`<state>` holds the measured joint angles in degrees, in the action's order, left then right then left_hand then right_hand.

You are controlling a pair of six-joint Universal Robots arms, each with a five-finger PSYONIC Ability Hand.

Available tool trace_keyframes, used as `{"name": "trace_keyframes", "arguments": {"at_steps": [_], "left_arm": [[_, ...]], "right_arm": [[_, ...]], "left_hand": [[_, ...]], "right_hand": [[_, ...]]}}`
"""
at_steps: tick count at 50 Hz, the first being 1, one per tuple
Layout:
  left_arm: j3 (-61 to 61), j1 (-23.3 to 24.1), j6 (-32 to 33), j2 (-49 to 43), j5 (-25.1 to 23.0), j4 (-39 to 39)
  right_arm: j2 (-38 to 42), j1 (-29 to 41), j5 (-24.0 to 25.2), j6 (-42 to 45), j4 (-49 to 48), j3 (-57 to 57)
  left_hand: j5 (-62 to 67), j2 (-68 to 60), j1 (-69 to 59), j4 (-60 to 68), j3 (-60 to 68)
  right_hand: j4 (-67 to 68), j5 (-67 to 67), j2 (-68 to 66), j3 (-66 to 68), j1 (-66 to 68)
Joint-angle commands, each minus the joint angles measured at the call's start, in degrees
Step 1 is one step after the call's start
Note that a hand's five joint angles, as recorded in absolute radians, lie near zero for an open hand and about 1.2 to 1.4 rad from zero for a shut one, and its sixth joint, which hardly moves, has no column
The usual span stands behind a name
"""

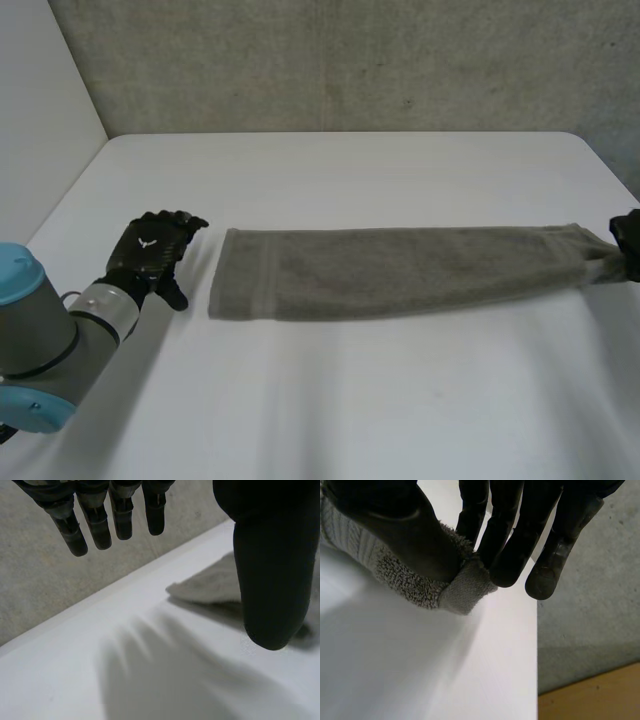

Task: Fold the towel.

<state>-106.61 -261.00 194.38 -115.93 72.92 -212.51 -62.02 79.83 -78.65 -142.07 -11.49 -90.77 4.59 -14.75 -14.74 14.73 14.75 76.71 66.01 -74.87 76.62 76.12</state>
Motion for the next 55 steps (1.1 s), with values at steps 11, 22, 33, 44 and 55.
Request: {"name": "trace_keyframes", "arguments": {"at_steps": [11, 22, 33, 44, 55], "left_arm": [[-1.49, 2.34, 1.35, 8.7, 0.73, 0.34], [-1.58, 3.4, -4.1, 14.24, 0.82, 0.25], [-2.55, 3.49, -6.39, 14.59, 0.64, 0.16], [-2.11, 5.51, -5.77, 10.72, 0.47, -0.45], [2.11, 10.78, -6.56, 10.64, 0.73, -0.63]], "right_arm": [[-7.15, 5.6, -0.72, 7.51, 2.0, 9.83], [-2.5, 38.04, -1.16, 5.84, 1.12, 17.03], [13.41, 56.4, -1.95, 5.93, 1.12, 24.15], [17.19, 57.9, -3.44, 5.14, 1.3, 25.21], [-1.85, 51.77, -4.85, -13.1, 1.91, 14.86]], "left_hand": [[-2.52, 2.68, 2.67, -2.66, -2.68], [-2.69, 2.85, 2.84, -2.83, -2.85], [-2.86, 3.02, 3.01, -3.0, -3.02], [-2.86, 3.02, 3.01, -3.0, -3.02], [-2.86, 3.02, 3.01, -3.0, -3.02]], "right_hand": [[3.29, 3.99, -5.13, 3.38, 3.88], [3.29, 3.99, -5.13, 3.38, 3.88], [3.29, 3.99, -5.13, 3.38, 3.88], [-50.81, -50.11, 48.98, -50.73, -50.22], [-66.71, -66.01, 64.87, -66.62, -66.12]]}}
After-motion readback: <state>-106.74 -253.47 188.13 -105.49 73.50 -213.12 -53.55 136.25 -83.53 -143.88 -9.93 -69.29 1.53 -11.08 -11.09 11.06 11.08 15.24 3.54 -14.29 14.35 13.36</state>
